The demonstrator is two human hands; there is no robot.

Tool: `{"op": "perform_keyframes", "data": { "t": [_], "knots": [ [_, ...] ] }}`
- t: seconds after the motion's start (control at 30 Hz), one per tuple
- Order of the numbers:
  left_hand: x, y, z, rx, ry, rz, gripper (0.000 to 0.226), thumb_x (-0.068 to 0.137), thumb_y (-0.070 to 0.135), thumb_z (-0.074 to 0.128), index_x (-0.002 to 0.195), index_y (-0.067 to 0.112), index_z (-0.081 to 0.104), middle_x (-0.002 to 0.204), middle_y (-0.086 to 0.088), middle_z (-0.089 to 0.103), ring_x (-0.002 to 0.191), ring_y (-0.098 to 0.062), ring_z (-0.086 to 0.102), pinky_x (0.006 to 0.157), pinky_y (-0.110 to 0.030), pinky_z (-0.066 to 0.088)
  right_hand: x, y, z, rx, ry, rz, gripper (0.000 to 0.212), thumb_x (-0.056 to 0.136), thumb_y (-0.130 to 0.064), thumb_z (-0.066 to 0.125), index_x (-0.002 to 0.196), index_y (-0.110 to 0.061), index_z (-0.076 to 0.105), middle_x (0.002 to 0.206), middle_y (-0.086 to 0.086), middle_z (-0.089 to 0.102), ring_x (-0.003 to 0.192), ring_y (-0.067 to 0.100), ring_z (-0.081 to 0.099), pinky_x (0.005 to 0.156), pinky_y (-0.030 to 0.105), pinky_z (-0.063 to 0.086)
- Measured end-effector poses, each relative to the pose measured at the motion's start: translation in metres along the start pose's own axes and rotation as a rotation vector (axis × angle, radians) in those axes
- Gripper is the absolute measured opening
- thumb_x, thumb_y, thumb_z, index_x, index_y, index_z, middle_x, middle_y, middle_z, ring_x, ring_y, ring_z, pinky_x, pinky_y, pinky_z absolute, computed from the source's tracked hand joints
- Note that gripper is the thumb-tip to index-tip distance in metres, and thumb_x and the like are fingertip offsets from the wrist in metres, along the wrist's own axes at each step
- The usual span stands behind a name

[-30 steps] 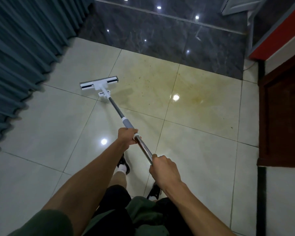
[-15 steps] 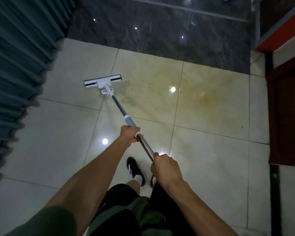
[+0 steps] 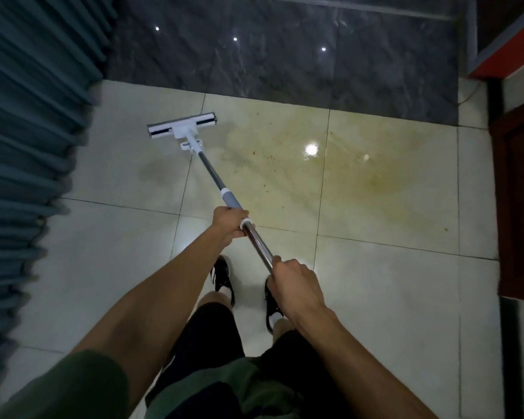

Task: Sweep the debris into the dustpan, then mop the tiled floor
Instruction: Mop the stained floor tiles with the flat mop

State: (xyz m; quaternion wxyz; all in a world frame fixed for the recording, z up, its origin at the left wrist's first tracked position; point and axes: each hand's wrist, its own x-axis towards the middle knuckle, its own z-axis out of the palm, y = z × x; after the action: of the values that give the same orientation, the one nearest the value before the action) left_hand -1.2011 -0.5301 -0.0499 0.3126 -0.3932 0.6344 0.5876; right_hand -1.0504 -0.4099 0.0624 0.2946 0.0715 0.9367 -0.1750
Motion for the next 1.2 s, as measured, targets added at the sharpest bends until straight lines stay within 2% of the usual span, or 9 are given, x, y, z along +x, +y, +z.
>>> {"op": "perform_keyframes", "data": {
  "t": [0.17,0.33,0.5,0.6,0.73,0.87,0.93,1.07,1.2],
  "knots": [
    [0.058,0.055,-0.001,0.051,-0.010,-0.012,0.013,0.088,-0.004,0.072,0.090,-0.005,0.059,0.081,-0.021,0.062,0.062,-0.035,0.065,0.055,-0.043,0.061,0.069,-0.032,-0.008,0.008,0.023,0.081,0.023,0.095,-0.010,0.045,0.117,-0.008,0.053,0.093,0.011,0.065,0.065,0.027,0.045,0.058,0.032,0.034],
    [0.132,0.109,-0.006,0.055,-0.065,-0.032,0.012,0.088,-0.005,0.071,0.093,-0.008,0.060,0.079,-0.019,0.061,0.060,-0.034,0.063,0.064,-0.048,0.062,0.148,-0.073,-0.011,-0.015,0.054,0.126,0.041,0.097,-0.008,0.049,0.137,-0.005,0.045,0.099,0.010,0.067,0.080,0.026,0.066,0.061,0.030,0.038],
    [0.201,0.149,-0.009,0.107,-0.151,-0.021,0.012,0.090,-0.003,0.070,0.097,-0.006,0.062,0.082,-0.018,0.062,0.060,-0.030,0.065,0.075,-0.051,0.062,0.218,-0.103,-0.010,-0.028,0.108,0.187,0.050,0.096,-0.008,0.054,0.145,-0.005,0.040,0.099,0.010,0.068,0.080,0.023,0.068,0.061,0.028,0.039],
    [0.229,0.161,-0.011,0.134,-0.192,-0.022,0.018,0.092,-0.002,0.067,0.107,-0.007,0.061,0.084,-0.018,0.062,0.062,-0.030,0.065,0.072,-0.047,0.062,0.247,-0.119,-0.009,-0.009,0.103,0.223,0.050,0.098,-0.011,0.053,0.146,-0.006,0.039,0.104,0.010,0.067,0.084,0.024,0.069,0.064,0.029,0.045],
    [0.242,0.159,-0.016,0.144,-0.237,-0.040,0.018,0.091,-0.005,0.065,0.108,-0.004,0.061,0.090,-0.019,0.062,0.068,-0.033,0.067,0.066,-0.042,0.059,0.260,-0.131,-0.007,0.136,0.103,0.305,0.041,0.098,-0.020,0.053,0.138,-0.014,0.047,0.101,0.006,0.065,0.081,0.021,0.067,0.064,0.028,0.047],
    [0.241,0.148,-0.022,0.143,-0.294,-0.047,0.024,0.093,0.000,0.067,0.116,0.002,0.059,0.094,-0.015,0.062,0.074,-0.030,0.067,0.068,-0.041,0.057,0.253,-0.123,0.000,0.418,0.066,0.338,0.038,0.095,-0.023,0.053,0.133,-0.019,0.050,0.096,0.007,0.063,0.081,0.024,0.063,0.070,0.031,0.053],
    [0.240,0.142,-0.022,0.158,-0.287,-0.034,0.028,0.094,0.001,0.066,0.121,0.001,0.058,0.094,-0.013,0.062,0.074,-0.028,0.068,0.067,-0.040,0.058,0.247,-0.117,0.007,0.561,0.020,0.324,0.044,0.096,-0.023,0.051,0.139,-0.020,0.046,0.098,0.008,0.065,0.082,0.024,0.063,0.071,0.032,0.054],
    [0.231,0.119,-0.019,0.253,-0.255,-0.025,0.024,0.097,0.003,0.063,0.119,0.005,0.054,0.096,-0.011,0.060,0.071,-0.026,0.069,0.059,-0.036,0.056,0.224,-0.112,0.027,0.615,-0.040,0.309,0.056,0.102,-0.024,0.045,0.154,-0.019,0.026,0.110,0.015,0.065,0.092,0.029,0.065,0.083,0.040,0.056],
    [0.218,0.080,-0.020,0.332,-0.273,-0.003,0.040,0.099,0.010,0.062,0.135,0.006,0.045,0.098,-0.009,0.058,0.066,-0.024,0.071,0.055,-0.034,0.057,0.198,-0.101,0.055,0.715,-0.069,0.328,0.056,0.104,-0.026,0.043,0.155,-0.020,0.022,0.114,0.018,0.063,0.095,0.032,0.064,0.085,0.045,0.056]
  ]
}}
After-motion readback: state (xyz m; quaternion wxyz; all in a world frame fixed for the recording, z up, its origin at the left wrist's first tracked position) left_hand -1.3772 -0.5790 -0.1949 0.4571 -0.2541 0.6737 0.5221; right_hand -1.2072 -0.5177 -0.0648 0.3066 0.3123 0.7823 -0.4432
